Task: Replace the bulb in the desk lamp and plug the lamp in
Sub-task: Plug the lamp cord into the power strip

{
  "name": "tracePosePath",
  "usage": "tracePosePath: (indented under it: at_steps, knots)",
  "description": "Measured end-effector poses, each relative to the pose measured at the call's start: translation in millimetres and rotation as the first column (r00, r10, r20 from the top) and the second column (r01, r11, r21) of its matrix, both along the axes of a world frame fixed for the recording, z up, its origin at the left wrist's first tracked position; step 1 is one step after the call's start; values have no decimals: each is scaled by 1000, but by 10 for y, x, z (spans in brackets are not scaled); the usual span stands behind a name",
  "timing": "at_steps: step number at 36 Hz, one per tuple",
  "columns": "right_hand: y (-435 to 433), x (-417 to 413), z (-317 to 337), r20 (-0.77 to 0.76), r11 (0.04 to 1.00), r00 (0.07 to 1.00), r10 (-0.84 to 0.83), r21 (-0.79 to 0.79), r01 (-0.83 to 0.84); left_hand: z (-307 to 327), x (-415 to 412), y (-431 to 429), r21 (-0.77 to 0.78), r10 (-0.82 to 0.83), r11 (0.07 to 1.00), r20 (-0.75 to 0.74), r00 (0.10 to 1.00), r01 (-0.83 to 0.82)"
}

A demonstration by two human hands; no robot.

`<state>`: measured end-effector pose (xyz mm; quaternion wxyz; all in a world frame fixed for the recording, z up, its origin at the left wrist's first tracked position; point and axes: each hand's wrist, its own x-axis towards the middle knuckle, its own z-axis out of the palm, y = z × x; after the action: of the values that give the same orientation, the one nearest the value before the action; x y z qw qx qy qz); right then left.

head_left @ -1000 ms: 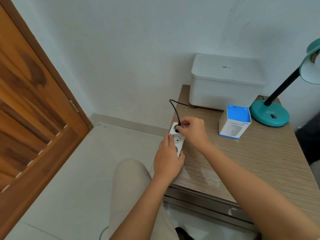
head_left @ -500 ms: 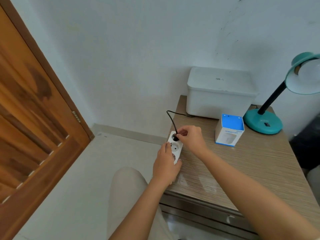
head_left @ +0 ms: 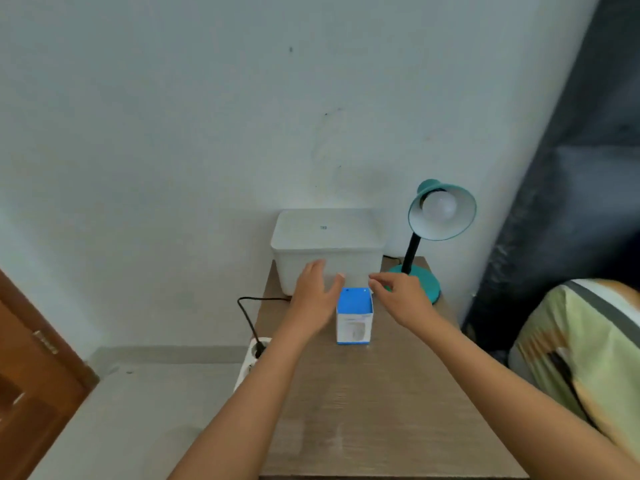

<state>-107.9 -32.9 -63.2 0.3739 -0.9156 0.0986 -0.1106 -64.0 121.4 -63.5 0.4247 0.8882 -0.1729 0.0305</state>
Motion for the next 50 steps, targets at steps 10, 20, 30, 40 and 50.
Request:
tracePosePath:
  at_steps: [10,20,30,40,50]
  knots:
    - [-1050,-37,-394,-193,992,973,-124,-4,125,-386,283,-1329,-11,-239,971,-156,958,240]
    - [-1545,484,-1033,-239,984,964,-120,101,148,-1262,635,-1913,97,-144,981,-222,964,168]
    - [-1615,900,-1392,-159,973,974,-158,143,181,-1677,897,-2013,174,-79,980,-111,991,98]
    - [-1643,937,-1581,-128,972,979,-161,151,179,-1763,891,-1992,236,-62,969,-78,995,79]
    - [-1620,904,-1595,-143,983,973,-180,15,184,-1740,883,-1980,239,-71,967,-67,995,85]
